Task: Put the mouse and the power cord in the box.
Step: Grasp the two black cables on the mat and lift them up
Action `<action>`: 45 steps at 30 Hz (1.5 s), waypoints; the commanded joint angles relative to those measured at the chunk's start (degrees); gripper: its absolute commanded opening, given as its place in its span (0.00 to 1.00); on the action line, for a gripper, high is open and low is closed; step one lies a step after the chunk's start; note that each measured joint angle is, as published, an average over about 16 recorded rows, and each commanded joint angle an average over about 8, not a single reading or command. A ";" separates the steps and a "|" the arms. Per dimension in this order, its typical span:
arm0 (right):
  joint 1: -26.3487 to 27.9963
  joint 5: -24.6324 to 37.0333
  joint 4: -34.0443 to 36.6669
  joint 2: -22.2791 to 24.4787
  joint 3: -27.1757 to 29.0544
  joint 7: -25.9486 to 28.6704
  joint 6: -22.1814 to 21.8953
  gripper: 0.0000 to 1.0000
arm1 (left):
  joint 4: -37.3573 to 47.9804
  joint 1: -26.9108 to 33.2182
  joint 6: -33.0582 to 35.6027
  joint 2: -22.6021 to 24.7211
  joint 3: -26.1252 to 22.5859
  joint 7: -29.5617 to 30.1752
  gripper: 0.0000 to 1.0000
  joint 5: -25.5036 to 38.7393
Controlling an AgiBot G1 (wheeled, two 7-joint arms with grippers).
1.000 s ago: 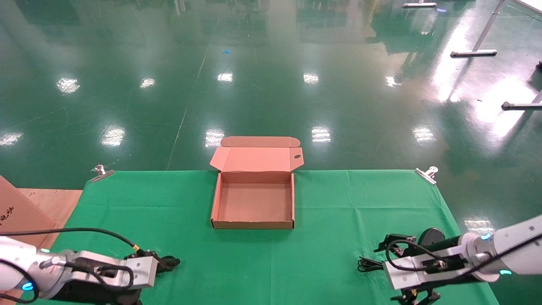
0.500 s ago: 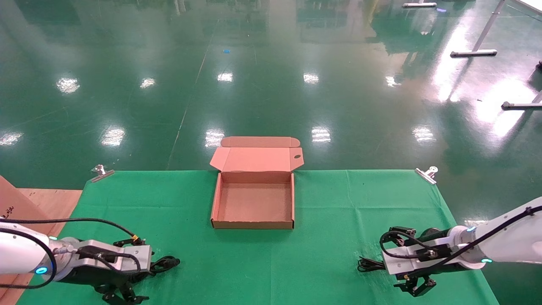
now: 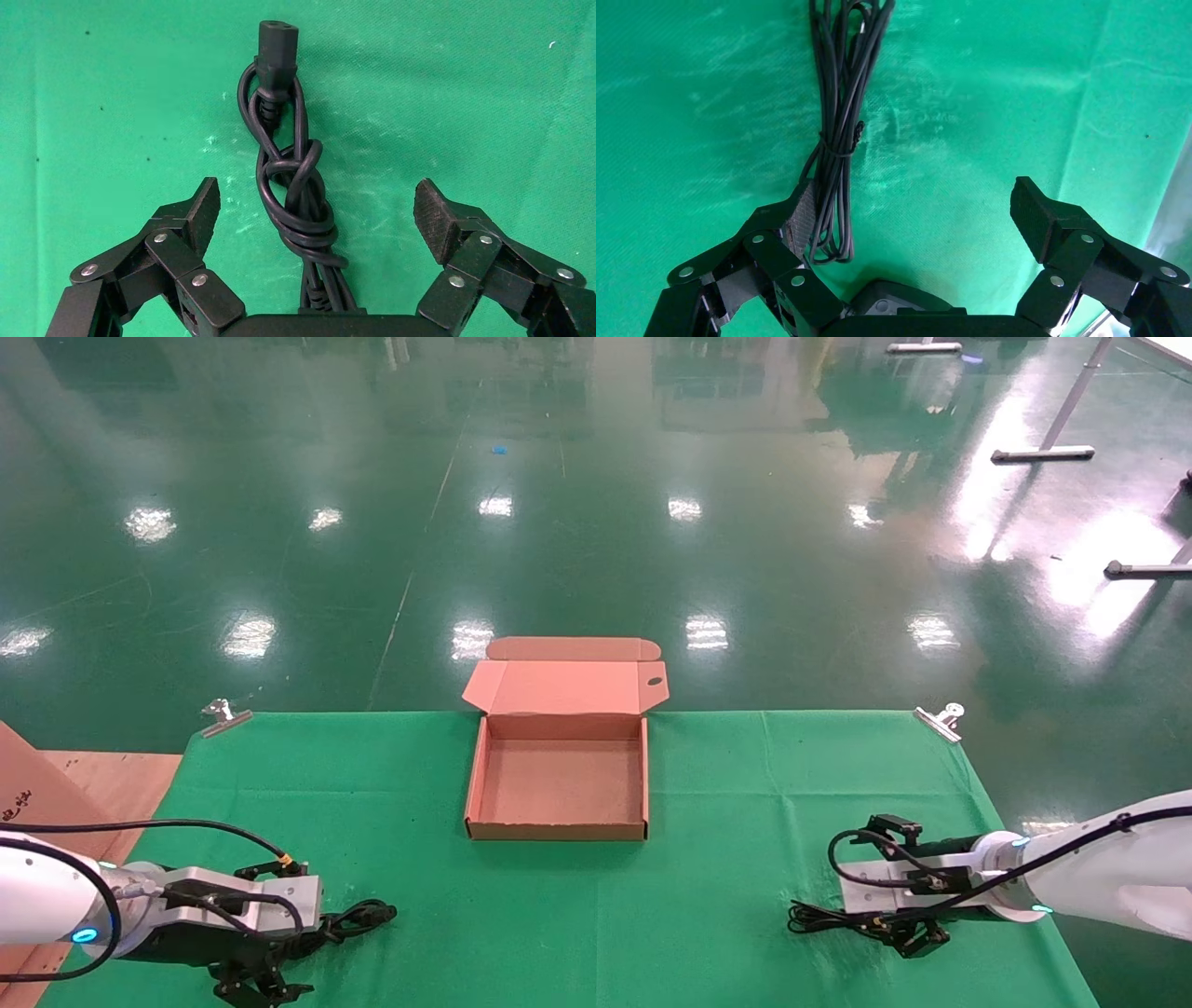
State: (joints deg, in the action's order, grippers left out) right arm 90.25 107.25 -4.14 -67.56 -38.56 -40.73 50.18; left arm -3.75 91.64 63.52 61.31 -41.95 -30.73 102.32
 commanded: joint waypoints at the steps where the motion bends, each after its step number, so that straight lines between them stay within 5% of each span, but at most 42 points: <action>1: 0.24 -0.43 0.79 -0.12 0.31 -0.04 -0.43 0.00 | 0.50 0.15 -0.08 0.21 -0.04 -0.52 0.00 0.06; 12: 0.52 -1.50 2.61 0.74 0.98 -1.93 4.22 0.00 | 2.65 0.05 0.75 -0.25 0.75 -1.60 0.00 -1.12; 27: 0.19 -1.77 3.36 0.41 1.19 -2.88 1.53 0.00 | 3.51 -0.52 -2.07 -0.14 0.90 -1.69 0.00 -1.31; 45: 0.09 -2.35 4.00 1.55 1.60 -3.68 3.45 0.00 | 3.66 -1.68 -5.11 0.72 0.50 -1.89 0.00 -0.73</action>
State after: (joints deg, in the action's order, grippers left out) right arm 90.41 104.90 -0.17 -66.06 -36.96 -44.40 53.70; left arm -0.12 90.23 58.75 61.87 -41.37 -32.61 101.48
